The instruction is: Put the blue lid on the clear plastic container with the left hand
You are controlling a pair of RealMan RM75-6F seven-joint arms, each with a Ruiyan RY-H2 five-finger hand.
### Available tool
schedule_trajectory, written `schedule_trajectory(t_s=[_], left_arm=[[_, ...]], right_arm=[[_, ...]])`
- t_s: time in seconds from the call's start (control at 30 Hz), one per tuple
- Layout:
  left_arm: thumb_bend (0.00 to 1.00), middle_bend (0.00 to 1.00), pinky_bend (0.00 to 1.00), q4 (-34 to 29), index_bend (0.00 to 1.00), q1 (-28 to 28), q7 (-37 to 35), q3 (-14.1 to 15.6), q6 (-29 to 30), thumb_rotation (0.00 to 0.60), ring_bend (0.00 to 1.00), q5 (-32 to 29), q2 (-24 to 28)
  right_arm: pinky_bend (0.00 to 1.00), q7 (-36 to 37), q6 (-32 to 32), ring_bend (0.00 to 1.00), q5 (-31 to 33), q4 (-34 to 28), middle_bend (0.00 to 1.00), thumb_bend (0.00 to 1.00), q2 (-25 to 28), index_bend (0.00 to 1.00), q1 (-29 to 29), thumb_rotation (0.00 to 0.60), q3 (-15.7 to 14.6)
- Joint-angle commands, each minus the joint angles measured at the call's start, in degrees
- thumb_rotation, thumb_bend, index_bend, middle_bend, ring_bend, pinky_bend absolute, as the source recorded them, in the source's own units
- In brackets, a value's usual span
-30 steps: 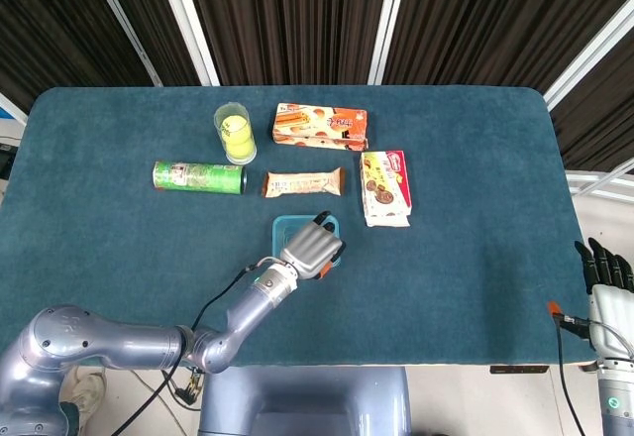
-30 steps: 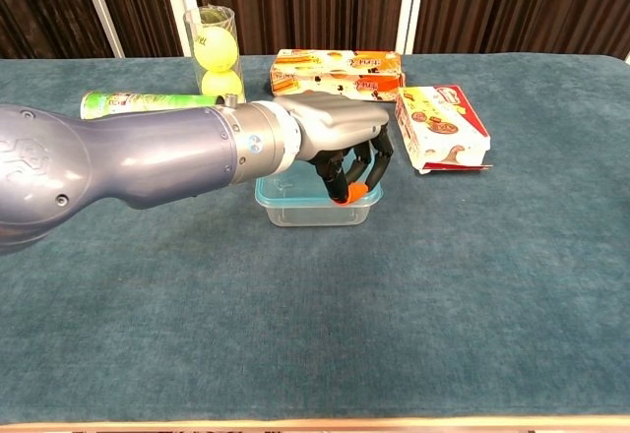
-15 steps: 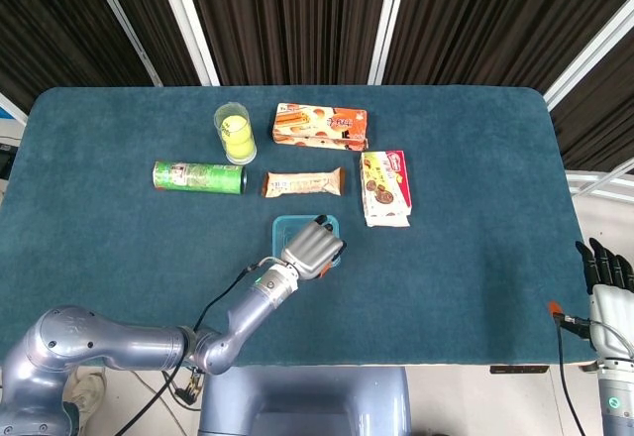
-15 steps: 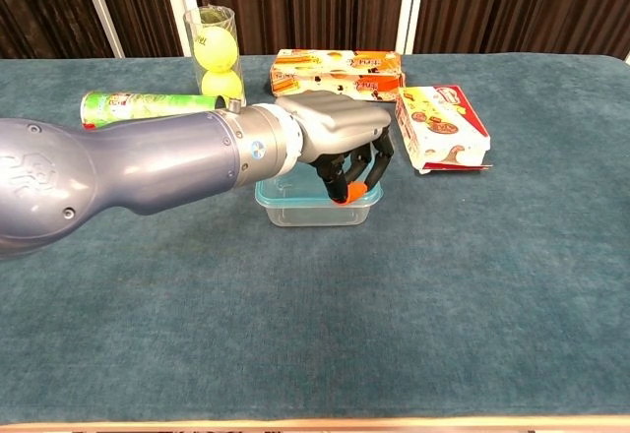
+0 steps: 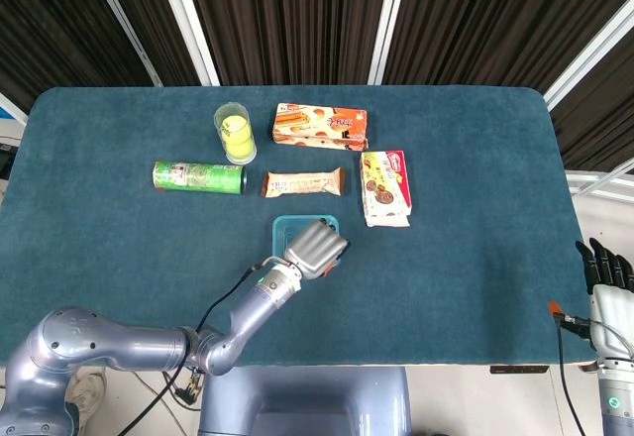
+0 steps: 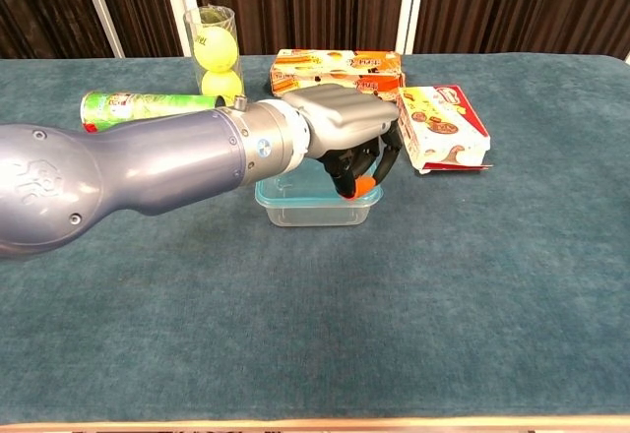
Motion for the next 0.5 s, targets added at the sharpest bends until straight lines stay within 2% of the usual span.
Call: schedule_trajectory(t_s=[0.03, 0.5], left_arm=[[0.55, 0.66, 0.40, -0.42, 0.73, 0.02, 0.22, -0.04, -0.17, 0.600, 0.43, -0.28, 0.23], [0.55, 0.67, 0.41, -1.08, 0.74, -0.03, 1.37, 0.20, -0.52, 0.600, 0.47, -1.67, 0.61]], right_arm=[[0.00, -0.01, 0.02, 0.00, -0.01, 0.02, 0.00, 0.29, -0.02, 0.09, 0.00, 0.600, 0.00], [0.00, -0.16, -0.07, 0.00, 0.22, -0.10, 0.00, 0.29, 0.03, 0.09, 0.00, 0.600, 0.06]])
